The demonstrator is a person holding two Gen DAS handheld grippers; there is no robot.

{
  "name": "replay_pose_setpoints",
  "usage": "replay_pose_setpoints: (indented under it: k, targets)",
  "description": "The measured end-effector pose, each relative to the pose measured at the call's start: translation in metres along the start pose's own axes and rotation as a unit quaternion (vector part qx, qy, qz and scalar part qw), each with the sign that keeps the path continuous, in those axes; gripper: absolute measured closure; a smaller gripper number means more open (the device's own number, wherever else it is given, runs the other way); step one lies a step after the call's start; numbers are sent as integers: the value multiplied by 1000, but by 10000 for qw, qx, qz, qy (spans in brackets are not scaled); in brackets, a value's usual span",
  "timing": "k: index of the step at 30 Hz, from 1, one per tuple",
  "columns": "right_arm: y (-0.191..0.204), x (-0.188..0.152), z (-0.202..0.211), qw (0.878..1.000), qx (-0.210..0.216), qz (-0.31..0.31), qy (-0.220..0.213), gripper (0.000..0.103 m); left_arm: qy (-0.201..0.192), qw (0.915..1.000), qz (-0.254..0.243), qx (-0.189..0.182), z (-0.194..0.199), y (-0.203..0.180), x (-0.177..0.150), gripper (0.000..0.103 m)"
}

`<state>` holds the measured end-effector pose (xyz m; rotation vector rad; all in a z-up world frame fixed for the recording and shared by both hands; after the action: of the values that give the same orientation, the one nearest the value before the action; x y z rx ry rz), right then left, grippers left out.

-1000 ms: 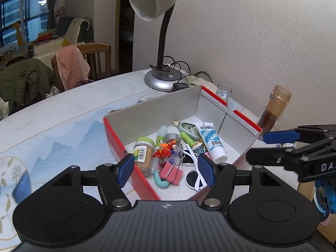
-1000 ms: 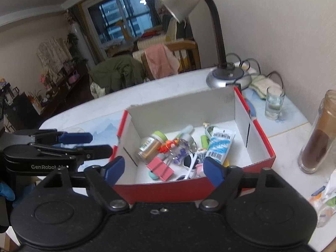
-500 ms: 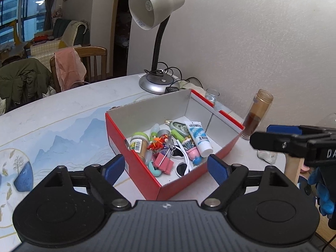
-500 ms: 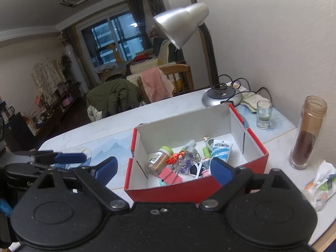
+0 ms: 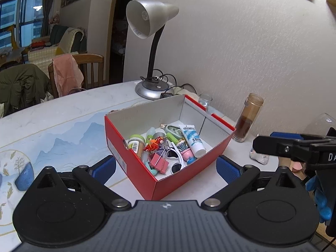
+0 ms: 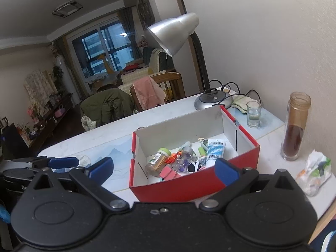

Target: Organize rigid objects

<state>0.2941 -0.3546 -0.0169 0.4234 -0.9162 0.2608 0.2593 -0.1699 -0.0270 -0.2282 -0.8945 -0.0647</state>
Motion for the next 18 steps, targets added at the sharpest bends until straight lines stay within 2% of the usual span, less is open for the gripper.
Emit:
replay_pose_setpoints:
  k: [18]
  targets:
    - [10,-14,1,9999,10,-114,115,0,-42,9999,-136,-21,4,-3,-6,1]
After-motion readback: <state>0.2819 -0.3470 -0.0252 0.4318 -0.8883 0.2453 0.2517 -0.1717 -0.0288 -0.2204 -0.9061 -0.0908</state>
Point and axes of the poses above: each gripper's, at about its wrist camera, not at the fingertips, and z roughly against the way its jaws point, y to its left, x to its top, the point moved 5 cm from there along -z, roughly the way its jaws point, and after that the axes turned 1 degree about y, right-handed, at the moved point
